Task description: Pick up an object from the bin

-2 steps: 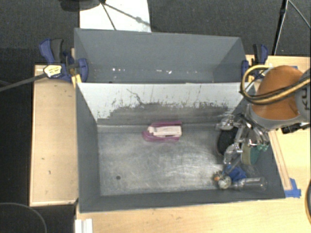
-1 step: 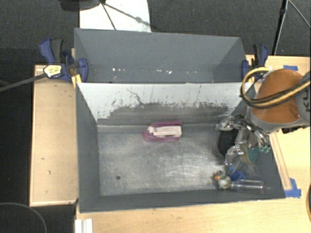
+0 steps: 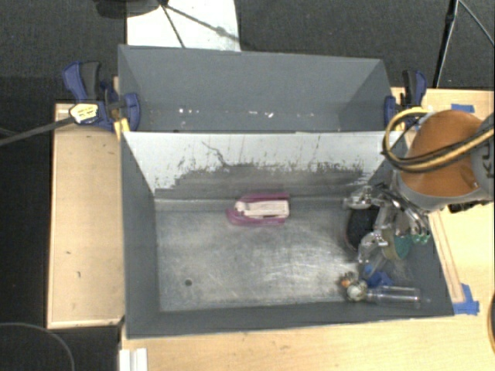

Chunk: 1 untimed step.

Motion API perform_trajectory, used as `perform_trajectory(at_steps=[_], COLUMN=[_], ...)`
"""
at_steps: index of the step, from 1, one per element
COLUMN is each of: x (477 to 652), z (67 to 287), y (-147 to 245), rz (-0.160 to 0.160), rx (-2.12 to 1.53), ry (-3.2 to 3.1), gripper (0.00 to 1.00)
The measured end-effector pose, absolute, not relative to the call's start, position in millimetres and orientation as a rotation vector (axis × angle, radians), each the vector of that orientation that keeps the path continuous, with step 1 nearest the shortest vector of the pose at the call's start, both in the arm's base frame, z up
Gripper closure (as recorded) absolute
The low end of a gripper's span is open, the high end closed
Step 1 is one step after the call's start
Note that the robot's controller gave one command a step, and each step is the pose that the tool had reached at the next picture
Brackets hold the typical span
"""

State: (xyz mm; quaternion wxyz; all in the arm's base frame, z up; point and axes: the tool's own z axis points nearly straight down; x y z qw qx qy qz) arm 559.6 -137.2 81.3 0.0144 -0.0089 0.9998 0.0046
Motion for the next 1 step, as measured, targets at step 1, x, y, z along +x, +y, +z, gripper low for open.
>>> perform_trajectory(at_steps=[1], x=[562.3], z=[235.8], y=[-139.7], rz=[-0.006], rx=[-0.805], ry=[3.027], gripper=[1.00])
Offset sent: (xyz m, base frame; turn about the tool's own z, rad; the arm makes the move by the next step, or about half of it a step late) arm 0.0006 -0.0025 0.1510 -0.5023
